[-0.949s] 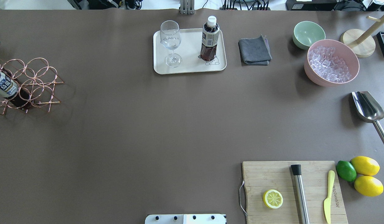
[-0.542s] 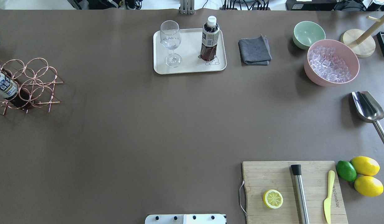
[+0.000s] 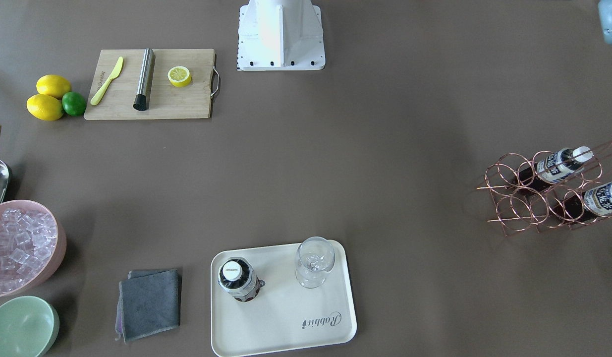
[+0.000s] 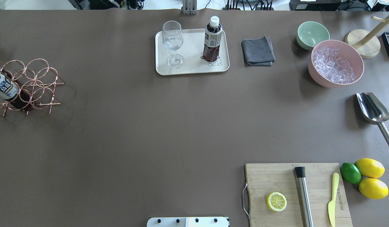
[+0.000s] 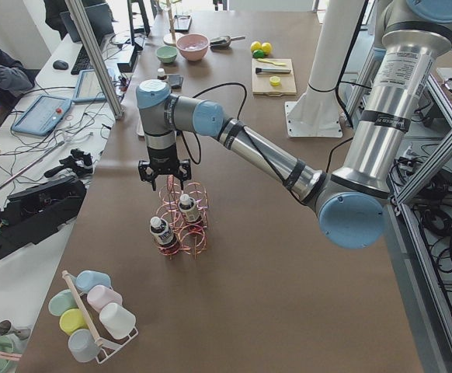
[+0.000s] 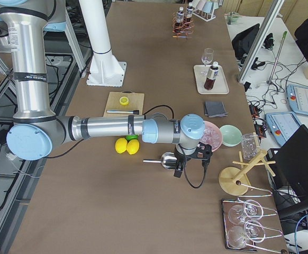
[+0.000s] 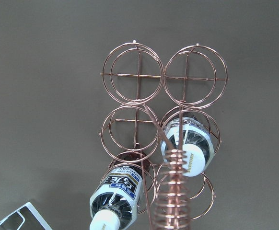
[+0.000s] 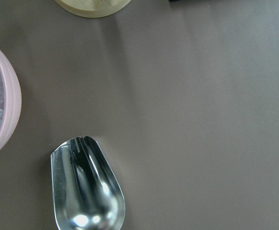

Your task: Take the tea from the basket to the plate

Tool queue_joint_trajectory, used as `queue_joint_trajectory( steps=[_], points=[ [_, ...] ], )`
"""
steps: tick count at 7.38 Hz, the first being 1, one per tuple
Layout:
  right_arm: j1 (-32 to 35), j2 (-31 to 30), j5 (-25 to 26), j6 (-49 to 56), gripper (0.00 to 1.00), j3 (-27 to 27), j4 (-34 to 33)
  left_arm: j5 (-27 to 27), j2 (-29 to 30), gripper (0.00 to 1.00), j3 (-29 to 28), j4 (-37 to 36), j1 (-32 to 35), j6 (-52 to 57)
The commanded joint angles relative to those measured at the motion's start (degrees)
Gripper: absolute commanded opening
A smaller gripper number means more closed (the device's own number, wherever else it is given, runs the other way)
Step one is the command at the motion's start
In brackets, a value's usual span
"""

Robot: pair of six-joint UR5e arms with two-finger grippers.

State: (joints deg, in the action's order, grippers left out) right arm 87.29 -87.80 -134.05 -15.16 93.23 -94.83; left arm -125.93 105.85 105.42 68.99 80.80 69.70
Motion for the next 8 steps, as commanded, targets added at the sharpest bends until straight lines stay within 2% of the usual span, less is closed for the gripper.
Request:
queue_joint_trajectory(
  steps=[1, 3, 6, 8],
  points=[
    [0.0, -0.2, -0.1, 0.0, 1.0, 0.0, -0.1, 0.0, -1.2, 0.98, 0.1, -1.0, 3.0, -0.1],
    [0.0, -0.6, -0.2, -0.1, 1.0, -0.1, -0.1, -0.7, -4.1, 0.98, -0.6, -1.8, 8.0, -1.7],
    [0.0, -0.6, -0.2, -0.1, 1.0, 0.1, -0.1, -5.5, -8.3, 0.98, -2.6, -1.1, 10.8, -22.3],
    [0.0, -0.6, -0.2, 0.0, 1.0, 0.4, -0.1, -7.4, -8.7, 0.98, -3.5, -0.9, 10.8, -32.6]
  ],
)
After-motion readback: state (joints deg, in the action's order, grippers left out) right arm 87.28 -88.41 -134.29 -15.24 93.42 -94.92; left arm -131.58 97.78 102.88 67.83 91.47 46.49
